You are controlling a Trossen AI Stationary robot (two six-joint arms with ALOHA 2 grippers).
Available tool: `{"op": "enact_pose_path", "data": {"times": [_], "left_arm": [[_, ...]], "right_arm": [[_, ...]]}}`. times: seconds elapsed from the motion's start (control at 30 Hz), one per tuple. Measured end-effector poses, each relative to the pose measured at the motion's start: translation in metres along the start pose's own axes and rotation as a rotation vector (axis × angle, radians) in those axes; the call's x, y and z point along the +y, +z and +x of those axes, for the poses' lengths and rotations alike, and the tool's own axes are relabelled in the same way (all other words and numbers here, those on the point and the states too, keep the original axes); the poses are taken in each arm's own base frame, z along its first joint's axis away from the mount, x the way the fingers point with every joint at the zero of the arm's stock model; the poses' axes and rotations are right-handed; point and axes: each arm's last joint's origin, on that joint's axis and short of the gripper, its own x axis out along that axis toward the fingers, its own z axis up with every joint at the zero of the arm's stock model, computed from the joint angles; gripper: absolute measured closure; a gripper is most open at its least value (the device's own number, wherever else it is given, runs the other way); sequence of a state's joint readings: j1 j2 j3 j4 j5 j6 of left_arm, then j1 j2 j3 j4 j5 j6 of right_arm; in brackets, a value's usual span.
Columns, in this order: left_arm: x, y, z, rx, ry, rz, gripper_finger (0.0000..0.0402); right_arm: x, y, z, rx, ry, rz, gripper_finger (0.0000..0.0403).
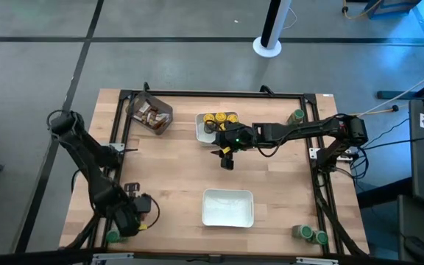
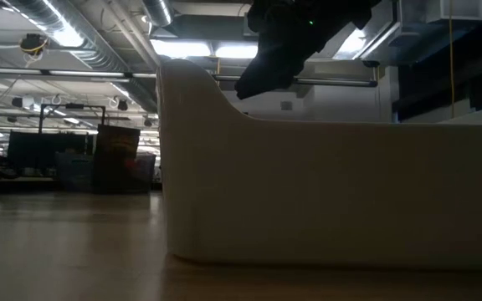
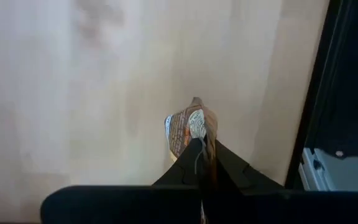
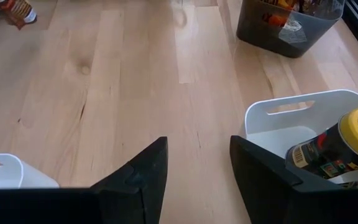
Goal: Sort spices by type
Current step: Put the orange seasoning pack into the black bin
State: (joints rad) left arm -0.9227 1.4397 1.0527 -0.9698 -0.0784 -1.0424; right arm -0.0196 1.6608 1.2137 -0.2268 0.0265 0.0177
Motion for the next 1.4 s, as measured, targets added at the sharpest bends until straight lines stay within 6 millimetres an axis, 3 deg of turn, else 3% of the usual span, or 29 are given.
{"op": "enact_pose_path", "data": {"times": [0.23,0.73,0.97,1.17,1.4], "left_arm": [[0.032,0.011,-0.028,-0.099,0.039,-0.093,0.0401],[0.126,0.033,-0.081,-0.344,0.246,-0.309,0.0401],[0.165,0.041,-0.099,-0.444,0.361,-0.451,0.0401],[0.191,0.050,-0.111,-0.504,0.547,-0.449,0.0401],[0.226,0.052,-0.117,-0.470,0.720,-0.537,0.0401]], "right_arm": [[0.000,0.000,0.000,-0.002,0.000,0.000,0.0230],[0.000,0.007,0.000,-0.069,-0.014,-0.137,0.0230],[0.000,0.007,0.000,-0.073,-0.019,-0.231,0.0230],[0.000,0.007,0.000,-0.076,-0.019,-0.233,0.0230],[0.000,0.011,-0.001,-0.117,-0.025,-0.232,0.0230]]}}
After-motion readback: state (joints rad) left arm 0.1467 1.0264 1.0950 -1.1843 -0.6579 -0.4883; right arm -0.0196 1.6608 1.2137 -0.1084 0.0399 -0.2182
